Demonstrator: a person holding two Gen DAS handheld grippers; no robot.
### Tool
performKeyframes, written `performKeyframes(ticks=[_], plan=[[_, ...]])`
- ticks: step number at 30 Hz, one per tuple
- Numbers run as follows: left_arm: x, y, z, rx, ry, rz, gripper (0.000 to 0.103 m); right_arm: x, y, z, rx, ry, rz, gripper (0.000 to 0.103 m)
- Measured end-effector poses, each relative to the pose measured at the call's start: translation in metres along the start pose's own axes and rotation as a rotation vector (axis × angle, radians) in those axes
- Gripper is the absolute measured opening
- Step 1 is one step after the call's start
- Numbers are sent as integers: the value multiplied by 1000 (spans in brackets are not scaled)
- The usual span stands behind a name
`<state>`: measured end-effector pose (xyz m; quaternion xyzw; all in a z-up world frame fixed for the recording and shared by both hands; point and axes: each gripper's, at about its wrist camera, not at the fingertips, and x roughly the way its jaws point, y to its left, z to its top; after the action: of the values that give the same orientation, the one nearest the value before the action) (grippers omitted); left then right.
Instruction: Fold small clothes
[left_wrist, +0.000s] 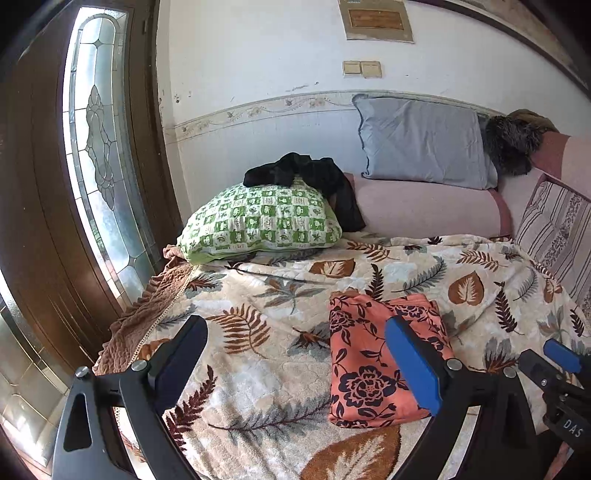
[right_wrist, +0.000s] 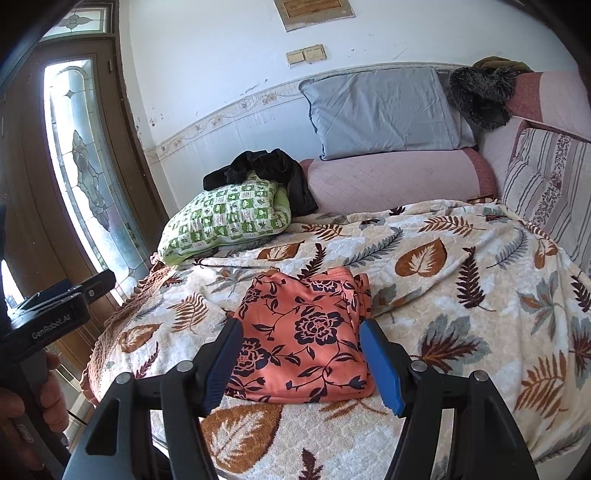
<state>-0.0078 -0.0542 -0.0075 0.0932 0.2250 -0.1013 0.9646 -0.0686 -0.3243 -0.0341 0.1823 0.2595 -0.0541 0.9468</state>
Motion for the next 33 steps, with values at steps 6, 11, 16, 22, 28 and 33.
performKeyframes(ticks=[6, 11, 16, 22, 28, 33], plan=[[-28, -5, 19, -5, -47, -23, 97, -9, -3, 8, 26, -35, 7, 69], [-52, -8, 31, -21, -72, -43, 97, -25, 2, 15, 9, -70, 9, 69], [-74, -11, 40, -22, -96, -31, 101, -48, 5, 22, 2, -115, 25, 69], [-96, -8, 44, -27, -132, -16, 101, -69, 16, 22, -20, -139, 58, 70], [-107, -6, 44, -19, -154, -7, 101, -67, 25, 15, -43, -119, 82, 70], [-105, -8, 44, -5, -154, -33, 101, -60, 29, 11, -47, -100, 88, 70]])
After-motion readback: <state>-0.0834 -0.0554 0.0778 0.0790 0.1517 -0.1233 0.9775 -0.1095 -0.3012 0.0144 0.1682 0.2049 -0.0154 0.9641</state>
